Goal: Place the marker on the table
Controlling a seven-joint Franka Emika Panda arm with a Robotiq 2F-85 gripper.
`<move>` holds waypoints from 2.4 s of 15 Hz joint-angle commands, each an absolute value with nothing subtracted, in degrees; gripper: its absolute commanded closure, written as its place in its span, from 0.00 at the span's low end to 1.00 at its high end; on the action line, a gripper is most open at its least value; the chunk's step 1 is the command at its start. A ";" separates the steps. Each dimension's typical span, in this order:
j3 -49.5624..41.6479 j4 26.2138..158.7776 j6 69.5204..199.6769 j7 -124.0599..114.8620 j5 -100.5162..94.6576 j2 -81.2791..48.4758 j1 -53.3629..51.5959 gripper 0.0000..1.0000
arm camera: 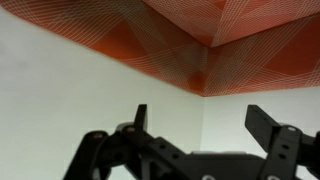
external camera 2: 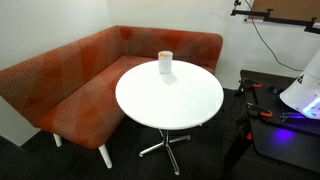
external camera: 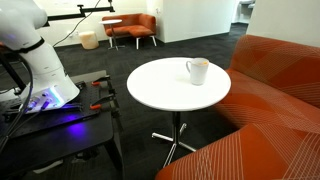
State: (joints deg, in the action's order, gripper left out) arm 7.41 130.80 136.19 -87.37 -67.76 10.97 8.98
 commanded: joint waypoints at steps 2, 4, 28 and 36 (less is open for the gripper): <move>4.39 132.12 137.00 -101.21 -72.32 9.11 5.65 0.00; 3.96 132.20 137.88 -106.91 -75.33 7.59 4.81 0.00; -1.39 125.13 161.06 -101.05 -74.58 -13.16 8.70 0.00; -0.86 121.21 158.99 -90.94 -66.37 -17.96 9.13 0.00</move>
